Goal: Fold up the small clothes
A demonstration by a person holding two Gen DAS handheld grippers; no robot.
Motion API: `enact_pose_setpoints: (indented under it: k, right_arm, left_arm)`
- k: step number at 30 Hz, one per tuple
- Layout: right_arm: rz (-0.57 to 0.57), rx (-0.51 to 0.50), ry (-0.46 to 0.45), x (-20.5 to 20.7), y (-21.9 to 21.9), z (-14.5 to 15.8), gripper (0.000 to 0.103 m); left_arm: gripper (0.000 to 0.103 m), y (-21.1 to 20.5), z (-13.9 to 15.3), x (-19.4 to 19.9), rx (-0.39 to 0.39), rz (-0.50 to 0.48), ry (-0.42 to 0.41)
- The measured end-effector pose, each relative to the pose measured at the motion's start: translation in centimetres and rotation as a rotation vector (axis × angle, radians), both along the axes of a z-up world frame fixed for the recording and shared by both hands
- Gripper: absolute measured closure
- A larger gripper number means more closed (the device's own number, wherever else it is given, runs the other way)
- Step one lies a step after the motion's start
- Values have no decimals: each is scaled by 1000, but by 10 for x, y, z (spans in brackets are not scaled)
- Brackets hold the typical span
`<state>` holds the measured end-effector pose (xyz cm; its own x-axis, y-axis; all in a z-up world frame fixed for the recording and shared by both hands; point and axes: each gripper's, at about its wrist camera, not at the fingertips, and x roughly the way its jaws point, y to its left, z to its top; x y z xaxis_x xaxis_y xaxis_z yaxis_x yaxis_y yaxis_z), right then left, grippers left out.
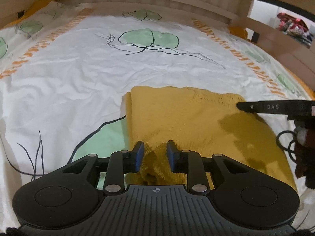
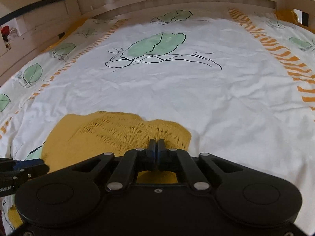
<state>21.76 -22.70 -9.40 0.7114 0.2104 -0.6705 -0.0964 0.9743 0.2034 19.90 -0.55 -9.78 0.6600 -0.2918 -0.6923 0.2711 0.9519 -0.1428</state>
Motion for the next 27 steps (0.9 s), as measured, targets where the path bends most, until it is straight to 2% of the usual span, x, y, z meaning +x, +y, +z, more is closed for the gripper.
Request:
enact_pose_setpoints:
  k: [2, 3, 4, 5, 6, 7, 11, 15, 18, 23, 27]
  right_arm:
    - [1, -2, -6, -2, 1, 3, 94]
    - [-2, 7, -12, -5, 1, 5, 84]
    - [-7, 21, -20, -9, 0, 8, 69]
    - [-13, 30, -27, -11, -1, 12, 56]
    - [-15, 42, -41, -17, -1, 16, 33]
    - [-21, 44, -52, -21, -1, 19, 21]
    - [-40, 37, -85, -45, 1, 32, 21]
    - [-81, 52, -89, -71, -1, 40, 2]
    - [-126, 62, -77, -90, -1, 43, 0]
    - [-206, 71, -28, -118, 1, 42, 0]
    - [-200, 73, -28, -140, 8, 44, 0]
  left_arm:
    - [49, 0, 3, -1, 24, 32, 6]
    - [28, 2, 4, -2, 35, 56, 12]
    - [20, 4, 4, -2, 36, 67, 23]
    - [20, 5, 4, -1, 31, 71, 35]
    - [19, 9, 5, -5, 24, 79, 39]
    - [17, 11, 7, -8, 26, 91, 33]
    - [14, 13, 17, -28, 66, 126, -17]
    - [14, 9, 29, -50, 122, 161, -61]
    - [13, 2, 33, -63, 153, 157, -68]
    - [13, -10, 36, -84, 141, 117, -53]
    - [14, -21, 40, -99, 172, 105, -50]
